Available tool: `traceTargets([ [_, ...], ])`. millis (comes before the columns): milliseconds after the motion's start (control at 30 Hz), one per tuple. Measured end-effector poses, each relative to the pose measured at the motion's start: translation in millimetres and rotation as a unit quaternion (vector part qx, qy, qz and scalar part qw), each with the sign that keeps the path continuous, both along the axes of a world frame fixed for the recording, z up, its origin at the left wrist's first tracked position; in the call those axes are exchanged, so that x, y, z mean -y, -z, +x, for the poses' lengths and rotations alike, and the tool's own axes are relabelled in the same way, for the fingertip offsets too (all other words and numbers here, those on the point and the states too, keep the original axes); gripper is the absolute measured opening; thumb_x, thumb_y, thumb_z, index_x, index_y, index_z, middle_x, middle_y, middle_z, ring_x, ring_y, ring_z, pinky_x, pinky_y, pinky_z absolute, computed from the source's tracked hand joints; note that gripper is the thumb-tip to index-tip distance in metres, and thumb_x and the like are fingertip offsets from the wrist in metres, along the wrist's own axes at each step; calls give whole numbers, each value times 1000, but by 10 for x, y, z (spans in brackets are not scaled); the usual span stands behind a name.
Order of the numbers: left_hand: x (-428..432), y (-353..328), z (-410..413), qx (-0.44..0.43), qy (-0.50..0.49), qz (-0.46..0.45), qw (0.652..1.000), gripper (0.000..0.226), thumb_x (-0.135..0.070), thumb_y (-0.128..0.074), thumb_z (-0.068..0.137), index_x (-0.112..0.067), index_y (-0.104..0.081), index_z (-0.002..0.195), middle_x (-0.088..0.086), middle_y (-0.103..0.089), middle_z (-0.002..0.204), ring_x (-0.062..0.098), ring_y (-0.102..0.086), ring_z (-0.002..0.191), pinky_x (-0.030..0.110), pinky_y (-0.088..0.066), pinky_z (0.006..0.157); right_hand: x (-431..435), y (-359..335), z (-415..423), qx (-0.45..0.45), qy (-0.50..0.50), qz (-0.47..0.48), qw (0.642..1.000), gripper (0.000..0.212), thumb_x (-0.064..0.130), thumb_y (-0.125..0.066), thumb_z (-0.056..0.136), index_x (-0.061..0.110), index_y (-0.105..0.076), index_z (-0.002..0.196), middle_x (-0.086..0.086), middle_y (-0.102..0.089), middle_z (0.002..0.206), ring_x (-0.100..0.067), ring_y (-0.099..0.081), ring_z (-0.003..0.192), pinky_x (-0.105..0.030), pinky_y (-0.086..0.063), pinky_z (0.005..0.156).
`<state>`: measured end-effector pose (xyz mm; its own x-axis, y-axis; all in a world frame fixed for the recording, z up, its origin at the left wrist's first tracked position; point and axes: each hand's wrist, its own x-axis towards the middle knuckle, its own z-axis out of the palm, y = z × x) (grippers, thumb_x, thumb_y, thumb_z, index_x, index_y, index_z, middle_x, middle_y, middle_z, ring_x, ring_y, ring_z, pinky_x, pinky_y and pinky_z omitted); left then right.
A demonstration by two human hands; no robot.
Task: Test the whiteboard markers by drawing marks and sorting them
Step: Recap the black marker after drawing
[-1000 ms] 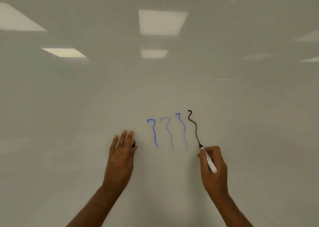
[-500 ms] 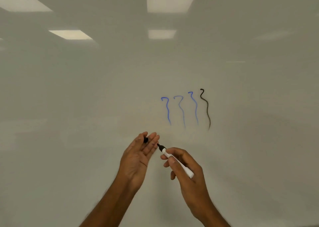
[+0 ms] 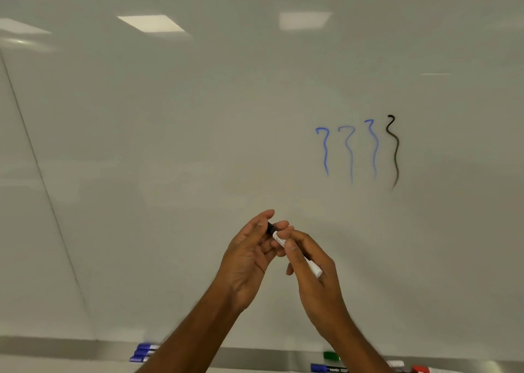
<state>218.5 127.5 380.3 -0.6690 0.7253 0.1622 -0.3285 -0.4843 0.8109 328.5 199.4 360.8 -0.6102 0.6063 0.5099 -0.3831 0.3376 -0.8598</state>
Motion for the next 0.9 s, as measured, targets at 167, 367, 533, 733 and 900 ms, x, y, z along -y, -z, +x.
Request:
traceTargets([
  [167, 87, 181, -49, 36, -12, -3, 999, 29, -20, -51, 103, -8, -64, 126, 18, -73, 110, 28, -72, 96, 44, -56, 92, 91, 92, -113, -19, 1, -22, 1000, 23, 27, -52, 95, 26, -70, 109, 17, -74, 107, -11, -68, 105, -22, -56, 82],
  [367, 268, 546, -193, 122, -33, -4, 992, 25, -17, -52, 103, -7, -64, 123, 12, -71, 96, 23, -69, 85, 42, -55, 92, 285, 320, -314, 38, -24, -20, 999, 21, 13, -52, 102, 19, -72, 105, 9, -75, 100, -8, -68, 98, -18, -53, 78],
  [533, 565, 1082, -383, 169, -83, -31, 982, 28, -17, -53, 103, -3, -61, 126, 19, -72, 107, 30, -72, 97, 39, -58, 88, 424, 778, -482, 93, -19, -114, 989, 7, 23, -69, 93, 18, -70, 99, -6, -74, 83, -15, -65, 71, -23, -50, 62],
  [733, 933, 1885, -638, 210, -166, -73, 961, 27, -14, -54, 100, -1, -59, 123, 25, -71, 113, 38, -69, 109, 49, -51, 103, 562, 1576, -615, 178, -3, -226, 958, 11, 15, -66, 95, 18, -75, 102, -8, -76, 86, -18, -65, 74, -31, -52, 65],
  [900, 1154, 2478, -936, 215, -200, -147, 945, 29, -15, -57, 100, -3, -61, 126, 20, -73, 112, 33, -71, 107, 47, -52, 102, 729, 2144, -982, 237, 14, -271, 933, 9, 9, -65, 95, 11, -70, 103, -8, -78, 83, -16, -69, 70, -31, -50, 63],
])
